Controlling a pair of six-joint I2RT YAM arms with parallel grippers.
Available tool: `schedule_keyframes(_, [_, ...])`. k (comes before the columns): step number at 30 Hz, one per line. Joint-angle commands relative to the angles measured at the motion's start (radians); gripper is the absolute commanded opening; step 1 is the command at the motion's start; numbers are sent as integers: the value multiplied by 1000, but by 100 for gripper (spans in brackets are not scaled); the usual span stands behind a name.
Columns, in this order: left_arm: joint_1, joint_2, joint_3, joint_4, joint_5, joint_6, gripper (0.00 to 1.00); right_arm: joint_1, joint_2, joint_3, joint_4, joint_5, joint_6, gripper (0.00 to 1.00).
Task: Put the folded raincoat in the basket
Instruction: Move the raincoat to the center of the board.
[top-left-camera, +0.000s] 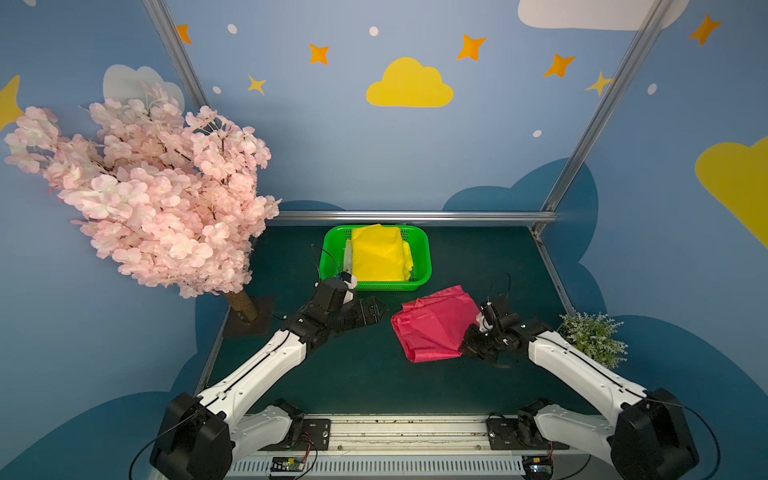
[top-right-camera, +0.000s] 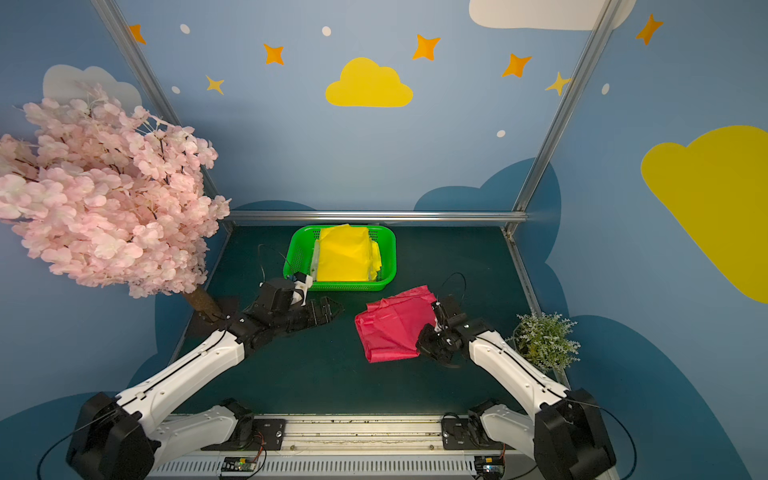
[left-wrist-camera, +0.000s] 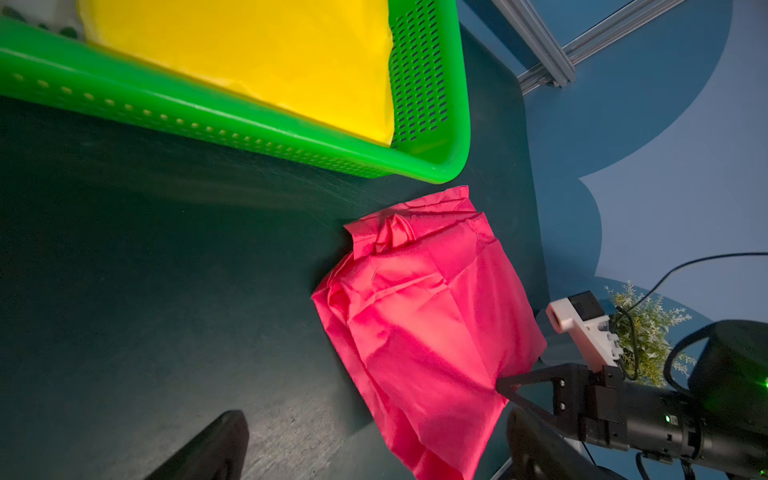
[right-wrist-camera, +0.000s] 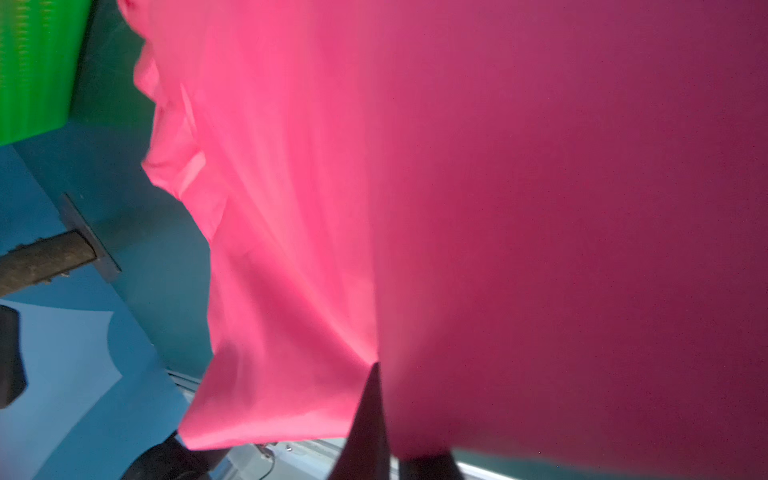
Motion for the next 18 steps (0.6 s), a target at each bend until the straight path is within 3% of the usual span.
schedule_keyframes(1, [2,-13,-16,-1,-6,-4,100,34,-41,-11,-37,28,55,57])
schedule_keyframes(3, [3,-2,-26,1,-2,-7,100,53,-52,17,-65,37,44,73])
schedule_keyframes(8, [1,12,-60,24,5,-30,100,61,-85,131,-186,82,-27,79])
schedule_keyframes(11, [-5,17,-93,52,43,-58,100,55,-103,179,-227,193,-88,83])
schedule_keyframes(14, [-16,21,-128,85,61,-93,100,17,-125,199,-226,281,-179,95])
schedule_keyframes(18, [-43,25,-178,141,75,-146,100,-122,-80,208,-198,179,-308,97])
